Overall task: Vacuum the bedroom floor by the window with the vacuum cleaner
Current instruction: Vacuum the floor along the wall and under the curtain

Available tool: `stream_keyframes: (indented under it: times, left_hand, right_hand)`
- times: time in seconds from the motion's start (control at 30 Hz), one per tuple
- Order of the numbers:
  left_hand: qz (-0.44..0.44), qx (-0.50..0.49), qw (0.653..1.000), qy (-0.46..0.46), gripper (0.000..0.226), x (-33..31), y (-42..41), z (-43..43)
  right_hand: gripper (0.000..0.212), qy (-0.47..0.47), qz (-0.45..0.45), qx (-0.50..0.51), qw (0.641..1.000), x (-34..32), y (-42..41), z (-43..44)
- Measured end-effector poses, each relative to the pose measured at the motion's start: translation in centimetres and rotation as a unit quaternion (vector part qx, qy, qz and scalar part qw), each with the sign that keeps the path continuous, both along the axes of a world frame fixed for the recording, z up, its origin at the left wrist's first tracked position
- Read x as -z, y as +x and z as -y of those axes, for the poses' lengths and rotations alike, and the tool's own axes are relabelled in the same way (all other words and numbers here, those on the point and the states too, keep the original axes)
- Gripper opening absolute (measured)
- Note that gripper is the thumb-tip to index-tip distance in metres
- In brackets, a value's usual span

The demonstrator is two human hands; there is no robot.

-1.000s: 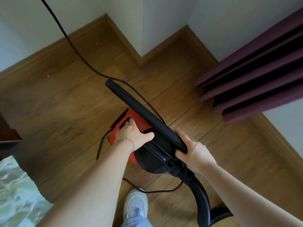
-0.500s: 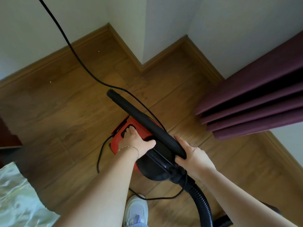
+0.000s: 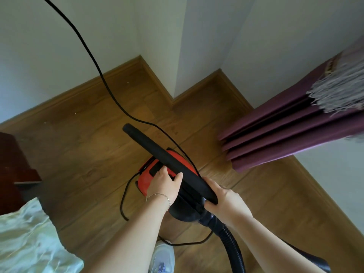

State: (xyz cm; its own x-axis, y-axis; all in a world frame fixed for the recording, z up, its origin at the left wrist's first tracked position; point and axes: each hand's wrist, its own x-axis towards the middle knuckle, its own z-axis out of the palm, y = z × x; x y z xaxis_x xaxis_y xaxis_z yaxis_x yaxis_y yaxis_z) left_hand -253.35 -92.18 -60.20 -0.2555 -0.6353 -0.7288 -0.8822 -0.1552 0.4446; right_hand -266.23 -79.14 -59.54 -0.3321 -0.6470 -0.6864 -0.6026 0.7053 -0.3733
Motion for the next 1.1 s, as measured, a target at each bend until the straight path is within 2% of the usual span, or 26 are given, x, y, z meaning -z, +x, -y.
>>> stream_keyframes:
  times: [0.1, 0.17, 0.2, 0.27, 0.3, 0.33, 0.4, 0.77, 0.87, 1.1]
  left_hand:
    - [-0.028, -0.091, 0.995, 0.004, 0.058, -2.6, -0.4, 0.5]
    - [-0.083, -0.201, 0.975, 0.040, 0.050, -4.4, -0.7, 0.5]
    - [-0.130, -0.278, 0.948, 0.083, 0.045, -5.5, -0.8, 0.4]
    - [-0.210, -0.410, 0.869, 0.180, 0.043, -7.8, -1.3, 0.0]
    - [-0.226, -0.438, 0.846, 0.202, 0.046, -8.7, -1.3, -0.3]
    - [-0.229, -0.449, 0.839, 0.207, 0.049, -9.6, -1.3, -0.7]
    - [-0.228, -0.458, 0.835, 0.203, 0.050, -11.5, -1.0, -1.5]
    - [-0.246, -0.428, 0.860, 0.129, 0.042, -22.0, -0.1, -5.5]
    - [-0.257, -0.438, 0.854, 0.115, 0.045, -24.5, 0.2, -6.2]
    - [-0.248, -0.412, 0.873, 0.079, 0.052, -28.0, 0.8, -7.6]
  right_hand:
    - [0.069, -0.028, -0.018, -0.023, 0.999, -2.4, 0.1, 0.9]
    - [0.069, -0.047, -0.024, -0.032, 0.998, -4.3, 0.3, 1.5]
    - [0.069, -0.058, -0.028, -0.035, 0.997, -5.3, 0.4, 1.7]
    - [0.068, -0.083, -0.037, -0.044, 0.995, -7.2, 0.8, 1.8]
    - [0.067, -0.095, -0.042, -0.051, 0.993, -8.1, 1.1, 1.7]
    - [0.067, -0.104, -0.046, -0.057, 0.992, -9.1, 1.4, 1.5]
    - [0.066, -0.117, -0.056, -0.065, 0.990, -10.7, 1.9, 0.7]
    - [0.058, -0.154, -0.059, -0.070, 0.984, -20.9, 3.9, -3.3]
    - [0.057, -0.162, -0.057, -0.066, 0.983, -23.3, 4.3, -3.6]
    - [0.044, -0.189, -0.046, -0.045, 0.980, -26.7, 5.3, -4.7]
